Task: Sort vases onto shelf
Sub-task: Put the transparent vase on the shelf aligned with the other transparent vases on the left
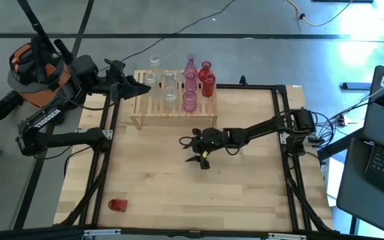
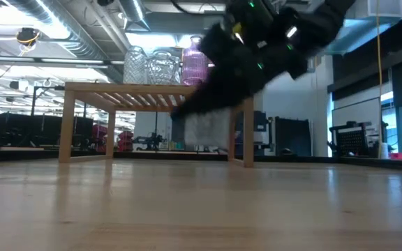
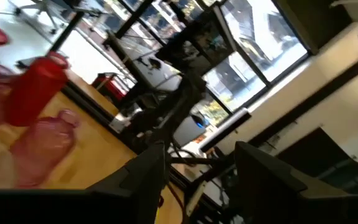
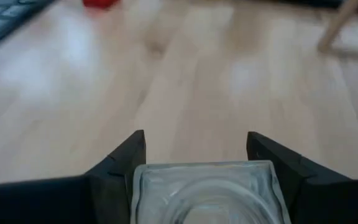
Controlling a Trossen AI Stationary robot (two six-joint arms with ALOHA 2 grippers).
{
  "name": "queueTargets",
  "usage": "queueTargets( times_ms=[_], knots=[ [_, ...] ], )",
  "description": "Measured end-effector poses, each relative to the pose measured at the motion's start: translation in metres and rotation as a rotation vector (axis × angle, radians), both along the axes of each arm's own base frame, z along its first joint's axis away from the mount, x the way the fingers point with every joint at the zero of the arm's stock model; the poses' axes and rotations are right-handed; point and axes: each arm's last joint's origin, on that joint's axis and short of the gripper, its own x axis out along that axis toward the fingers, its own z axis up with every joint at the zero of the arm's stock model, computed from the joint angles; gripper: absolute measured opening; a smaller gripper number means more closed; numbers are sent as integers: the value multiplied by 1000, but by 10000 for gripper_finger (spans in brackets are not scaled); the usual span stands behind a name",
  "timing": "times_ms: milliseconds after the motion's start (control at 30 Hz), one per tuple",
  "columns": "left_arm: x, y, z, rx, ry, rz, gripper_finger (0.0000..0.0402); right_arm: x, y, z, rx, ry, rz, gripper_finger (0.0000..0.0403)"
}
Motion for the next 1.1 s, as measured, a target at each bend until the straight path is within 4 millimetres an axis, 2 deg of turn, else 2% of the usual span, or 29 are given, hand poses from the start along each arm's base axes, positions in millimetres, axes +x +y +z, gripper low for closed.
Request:
queueTargets(
  times_ms=[233,400,533,667,767,833,1100],
  knots=[
    [-5,-14,5,24,-31,-48,188,30,3,49,-72,-38,91,202],
    [-11,-24,10,52,-71,-79,188,50,-5,101,-143,-136,98,202],
    [-18,-39,28,155,-232,-175,188,60,-20,145,-199,-214,55,202],
    [-28,-56,50,284,-470,-280,188,63,-38,176,-211,-267,7,202],
    [-33,-64,63,314,-631,-245,188,62,-48,189,-211,-281,-19,202],
    [-34,-66,66,301,-679,-217,188,62,-54,197,-189,-301,-44,202],
    [-21,-67,50,285,-496,-205,188,60,-75,218,-40,-353,-114,202]
  ],
)
